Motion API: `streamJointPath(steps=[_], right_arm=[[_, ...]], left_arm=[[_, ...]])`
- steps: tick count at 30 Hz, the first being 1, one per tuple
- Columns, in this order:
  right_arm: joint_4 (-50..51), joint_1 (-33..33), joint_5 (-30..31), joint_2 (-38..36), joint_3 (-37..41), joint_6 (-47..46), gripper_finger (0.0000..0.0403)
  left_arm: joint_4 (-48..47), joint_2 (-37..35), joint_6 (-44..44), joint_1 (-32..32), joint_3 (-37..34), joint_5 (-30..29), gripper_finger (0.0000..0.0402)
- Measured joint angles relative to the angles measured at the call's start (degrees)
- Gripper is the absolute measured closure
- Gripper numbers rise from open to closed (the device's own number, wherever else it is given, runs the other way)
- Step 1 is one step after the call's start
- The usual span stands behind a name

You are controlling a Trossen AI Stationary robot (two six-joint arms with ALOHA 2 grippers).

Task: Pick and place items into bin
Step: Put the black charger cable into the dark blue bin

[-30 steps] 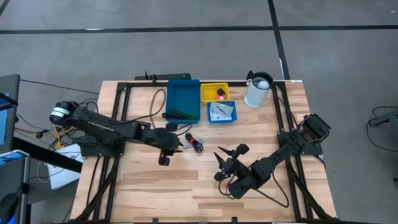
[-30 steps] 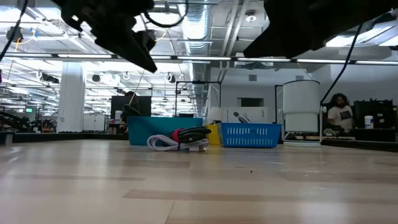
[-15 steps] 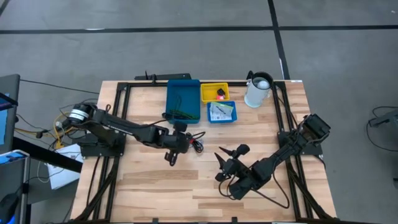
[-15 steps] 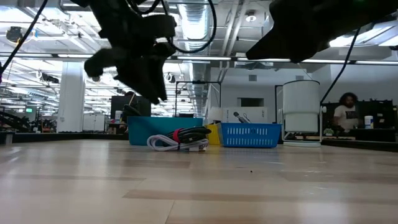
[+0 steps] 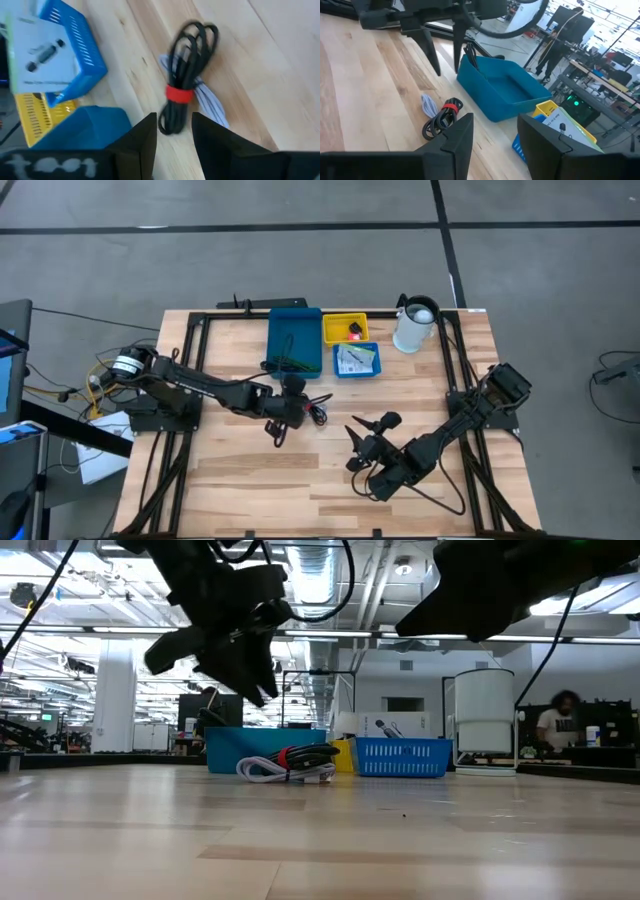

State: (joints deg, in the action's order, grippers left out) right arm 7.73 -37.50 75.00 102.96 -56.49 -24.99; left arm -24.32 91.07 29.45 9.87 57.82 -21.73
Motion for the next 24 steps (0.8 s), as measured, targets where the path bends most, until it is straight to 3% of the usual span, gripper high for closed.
streamJointPath(steps=[5, 13, 24], right_arm=[[0.0, 0.0, -0.02, 0.0, 0.0, 0.0, 0.0258], [-0.02, 0.0, -0.04, 0.0, 0.0, -0.02, 0.026], [-0.65, 0.0, -0.35, 0.0, 0.0, -0.04, 0.0264]], left_arm=[[1.64, 0.0, -6.72, 0.0, 0.0, 0.99, 0.0288], [1.9, 0.0, -2.71, -0.12, 0.0, 13.57, 0.0288], [4.22, 0.0, -2.4, -0.34, 0.0, 13.59, 0.0287]])
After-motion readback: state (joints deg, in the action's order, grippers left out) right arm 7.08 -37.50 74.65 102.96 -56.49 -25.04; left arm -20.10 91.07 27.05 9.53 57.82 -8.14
